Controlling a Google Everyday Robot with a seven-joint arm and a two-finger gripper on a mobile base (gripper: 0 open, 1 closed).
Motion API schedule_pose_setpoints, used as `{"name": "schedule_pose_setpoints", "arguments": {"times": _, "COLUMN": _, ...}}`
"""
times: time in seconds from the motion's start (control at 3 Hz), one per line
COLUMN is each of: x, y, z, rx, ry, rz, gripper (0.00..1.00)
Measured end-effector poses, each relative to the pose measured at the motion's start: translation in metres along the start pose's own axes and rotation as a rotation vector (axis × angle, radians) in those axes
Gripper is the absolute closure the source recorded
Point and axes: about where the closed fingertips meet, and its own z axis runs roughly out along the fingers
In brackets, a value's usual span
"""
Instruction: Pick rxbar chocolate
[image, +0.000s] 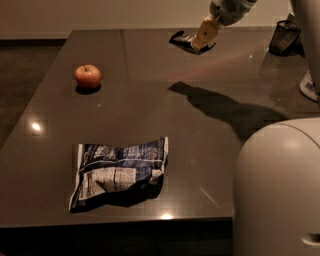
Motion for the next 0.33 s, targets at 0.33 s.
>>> {"name": "schedule_pose_setpoints", "arguments": {"times": 0.33, "x": -0.0043, "y": -0.0041, "z": 0.0056, "rx": 0.012, "ry": -0.007, "rz": -0.001, "gripper": 1.0}}
